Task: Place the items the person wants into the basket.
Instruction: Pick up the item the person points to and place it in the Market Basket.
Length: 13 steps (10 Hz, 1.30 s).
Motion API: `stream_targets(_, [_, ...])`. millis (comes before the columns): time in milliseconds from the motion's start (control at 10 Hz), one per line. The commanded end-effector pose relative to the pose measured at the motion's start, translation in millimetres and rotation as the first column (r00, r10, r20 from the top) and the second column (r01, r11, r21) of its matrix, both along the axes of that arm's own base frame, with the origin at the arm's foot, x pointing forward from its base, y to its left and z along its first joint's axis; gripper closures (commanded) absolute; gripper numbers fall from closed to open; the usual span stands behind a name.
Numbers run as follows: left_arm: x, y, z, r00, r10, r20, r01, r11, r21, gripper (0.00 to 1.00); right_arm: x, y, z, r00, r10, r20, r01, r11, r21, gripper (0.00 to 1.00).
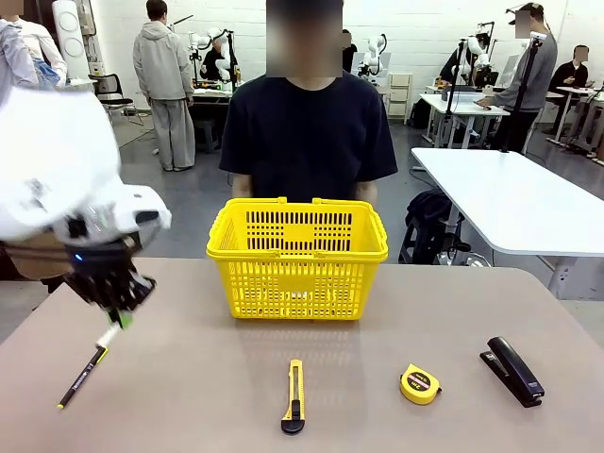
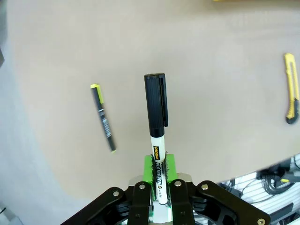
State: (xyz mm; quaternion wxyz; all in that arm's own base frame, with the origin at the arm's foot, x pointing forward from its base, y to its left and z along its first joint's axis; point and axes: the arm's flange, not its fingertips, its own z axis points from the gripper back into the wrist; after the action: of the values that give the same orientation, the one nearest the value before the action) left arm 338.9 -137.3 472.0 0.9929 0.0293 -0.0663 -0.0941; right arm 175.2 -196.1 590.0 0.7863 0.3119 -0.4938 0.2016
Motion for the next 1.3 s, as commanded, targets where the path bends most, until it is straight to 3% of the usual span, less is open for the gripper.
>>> stream_targets(0, [-20, 9, 43, 0.999, 0.002, 0.037, 0.000, 0.999, -0.052, 1.00, 3, 1, 0, 1.000, 0.005, 0.012, -0.005, 1.000, 0.008, 0.00])
stream_targets(300, [-33, 13, 75, 0.999, 0.031, 0.041, -0.027, 0.994, -0.106, 1.00, 3, 1, 0, 1.000, 0.005, 0.012, -0.005, 1.000, 0.008, 0.00])
stream_targets(500, [-34, 16, 79, 0.998, 0.053, 0.015, -0.051, 0.993, -0.110, 1.00, 3, 1, 0, 1.000, 0.005, 0.012, -0.005, 1.000, 0.008, 0.00])
stream_targets(1200, [-36, 13, 78, 0.998, 0.038, 0.044, -0.034, 0.995, -0.093, 1.00, 3, 1, 0, 1.000, 0.005, 0.012, -0.005, 1.000, 0.008, 0.00])
